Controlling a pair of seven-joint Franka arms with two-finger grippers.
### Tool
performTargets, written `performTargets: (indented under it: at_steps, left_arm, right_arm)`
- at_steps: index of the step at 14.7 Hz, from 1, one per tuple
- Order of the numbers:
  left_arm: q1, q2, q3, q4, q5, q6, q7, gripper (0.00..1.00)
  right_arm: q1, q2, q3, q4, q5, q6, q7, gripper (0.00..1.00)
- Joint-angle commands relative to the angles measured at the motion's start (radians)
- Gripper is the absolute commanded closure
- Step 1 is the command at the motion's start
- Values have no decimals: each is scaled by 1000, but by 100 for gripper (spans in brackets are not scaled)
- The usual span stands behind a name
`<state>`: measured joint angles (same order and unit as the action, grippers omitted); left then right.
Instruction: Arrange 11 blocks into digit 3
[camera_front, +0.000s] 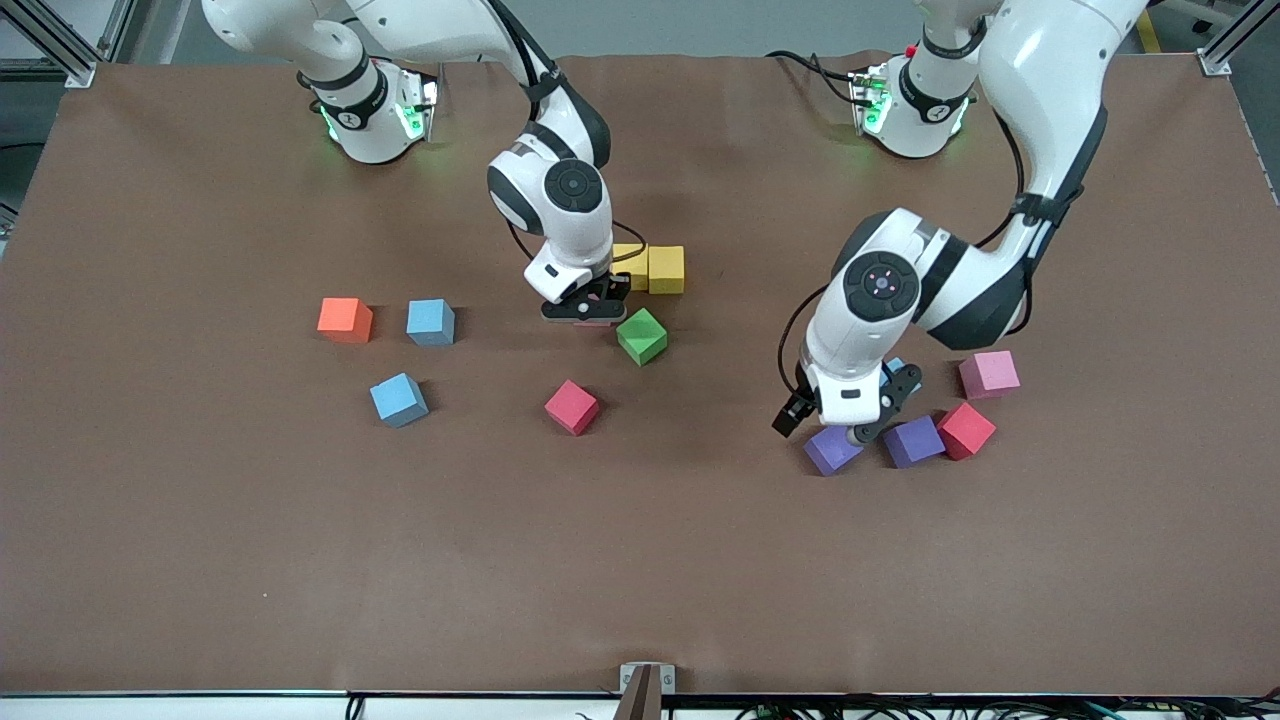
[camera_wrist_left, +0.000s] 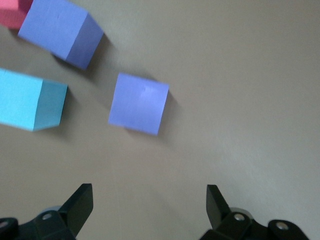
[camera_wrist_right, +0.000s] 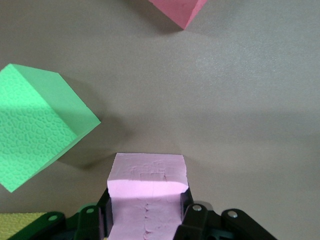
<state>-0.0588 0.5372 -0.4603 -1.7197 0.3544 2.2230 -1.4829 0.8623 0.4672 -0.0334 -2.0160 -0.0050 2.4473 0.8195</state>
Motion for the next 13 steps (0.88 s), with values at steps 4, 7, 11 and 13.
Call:
performTargets:
  at_steps: [4,7,11,13]
  left_arm:
    - [62,75,-3,57,58,-19,173,0]
    - [76,102,-3,57,60,-13,228,0]
    - [99,138,-3,57,63,41,233,0]
    - [97,145,-3,55,63,47,233,0]
  right_arm:
    - [12,22,-7,23,-20,-7,32,100]
    - [10,22,-5,23,-18,-19,32,100]
    - [10,22,-3,23,-16,-37,43,100]
    - [10,22,-3,23,-16,-39,49,100]
